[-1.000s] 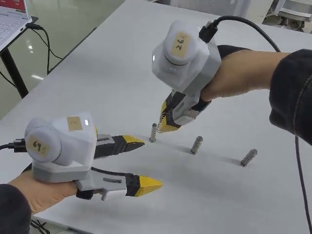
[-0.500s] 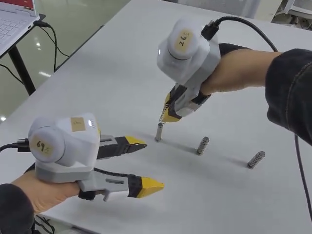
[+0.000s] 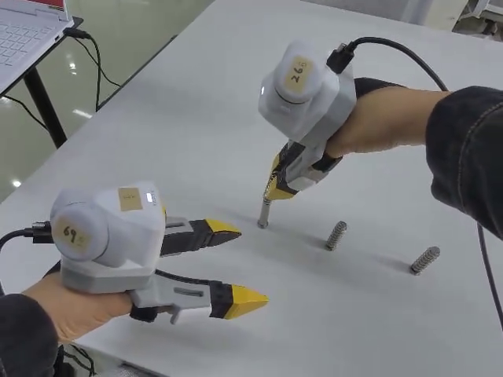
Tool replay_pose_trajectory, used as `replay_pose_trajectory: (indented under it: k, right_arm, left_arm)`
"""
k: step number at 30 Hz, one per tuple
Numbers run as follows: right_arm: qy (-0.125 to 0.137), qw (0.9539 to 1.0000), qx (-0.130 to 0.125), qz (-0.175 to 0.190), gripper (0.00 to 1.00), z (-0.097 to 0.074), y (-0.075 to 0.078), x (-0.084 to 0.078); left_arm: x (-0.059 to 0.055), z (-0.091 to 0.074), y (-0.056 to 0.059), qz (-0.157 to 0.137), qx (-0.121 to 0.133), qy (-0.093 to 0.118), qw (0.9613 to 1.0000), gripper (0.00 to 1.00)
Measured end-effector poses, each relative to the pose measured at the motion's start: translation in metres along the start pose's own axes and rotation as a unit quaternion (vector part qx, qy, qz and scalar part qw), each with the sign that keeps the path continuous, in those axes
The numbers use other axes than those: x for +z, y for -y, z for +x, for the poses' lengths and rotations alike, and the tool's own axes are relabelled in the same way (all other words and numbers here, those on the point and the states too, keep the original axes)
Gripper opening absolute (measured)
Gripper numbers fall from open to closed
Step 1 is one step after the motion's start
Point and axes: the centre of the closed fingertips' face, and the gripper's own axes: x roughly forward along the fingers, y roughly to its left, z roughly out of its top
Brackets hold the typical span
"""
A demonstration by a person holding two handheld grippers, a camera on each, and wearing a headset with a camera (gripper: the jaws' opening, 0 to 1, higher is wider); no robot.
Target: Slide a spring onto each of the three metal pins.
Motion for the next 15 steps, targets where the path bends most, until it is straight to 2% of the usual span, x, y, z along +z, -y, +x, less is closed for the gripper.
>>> replay_pose_trajectory:
  k: [15]
  right_arm:
    - [-0.01, 0.9999, 0.009, 0.002, 0.13, 0.0103, 0.0027, -0.0052]
  left_arm:
    - [-0.0009, -0.0002, -0.002, -0.001, 0.0, -0.004, 1.0, 0.52]
